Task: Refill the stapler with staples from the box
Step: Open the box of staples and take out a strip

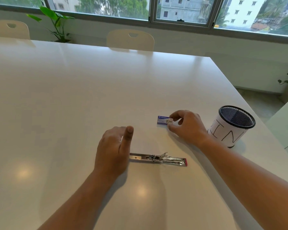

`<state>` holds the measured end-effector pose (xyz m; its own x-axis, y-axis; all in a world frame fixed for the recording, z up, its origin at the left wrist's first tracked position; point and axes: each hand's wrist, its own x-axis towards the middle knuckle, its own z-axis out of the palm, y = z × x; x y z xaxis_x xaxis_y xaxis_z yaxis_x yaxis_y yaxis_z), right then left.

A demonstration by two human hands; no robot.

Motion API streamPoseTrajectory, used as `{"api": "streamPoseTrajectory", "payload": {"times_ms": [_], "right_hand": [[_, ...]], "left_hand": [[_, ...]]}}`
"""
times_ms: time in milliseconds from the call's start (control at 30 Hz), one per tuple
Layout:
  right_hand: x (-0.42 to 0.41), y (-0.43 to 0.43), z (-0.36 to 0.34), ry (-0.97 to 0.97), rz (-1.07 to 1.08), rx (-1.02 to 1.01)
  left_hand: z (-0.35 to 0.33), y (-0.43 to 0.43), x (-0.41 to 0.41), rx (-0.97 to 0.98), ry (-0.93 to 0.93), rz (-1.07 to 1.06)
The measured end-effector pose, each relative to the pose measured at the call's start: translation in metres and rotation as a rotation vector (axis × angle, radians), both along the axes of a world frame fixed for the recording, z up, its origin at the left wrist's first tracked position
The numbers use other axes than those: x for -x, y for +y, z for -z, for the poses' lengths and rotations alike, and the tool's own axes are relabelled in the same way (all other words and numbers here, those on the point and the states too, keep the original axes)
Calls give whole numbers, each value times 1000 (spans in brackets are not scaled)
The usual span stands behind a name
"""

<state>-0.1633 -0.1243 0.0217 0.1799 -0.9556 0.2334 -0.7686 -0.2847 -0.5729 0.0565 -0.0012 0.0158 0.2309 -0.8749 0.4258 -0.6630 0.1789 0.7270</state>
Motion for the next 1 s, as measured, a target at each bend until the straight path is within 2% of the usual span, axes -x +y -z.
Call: {"api": "streamPoseTrajectory", "payload": {"times_ms": [100, 200, 367, 467, 600, 767, 867, 1000], "right_hand": [[2, 14, -11, -131, 9, 9], [5, 39, -27, -330, 8, 2], [10, 107, -49, -667, -124, -106], [10, 132, -45, -737, -183, -156], [9, 142, -34, -788, -184, -208], [8, 145, -24, -907, -223, -270], [7, 142, -20, -1080, -295, -360], [8, 142, -17, -1197, -317, -484]], "left_hand": [[-8, 7, 6, 72, 0, 14], [-20, 12, 19, 79, 79, 53], [-37, 32, 44, -5, 425, 147], [-39, 45, 57, -66, 632, 210], [-35, 49, 63, -153, 769, 270], [-29, 55, 58, -171, 801, 311], [-27, 55, 56, -143, 785, 328], [-26, 54, 56, -149, 835, 317]]}}
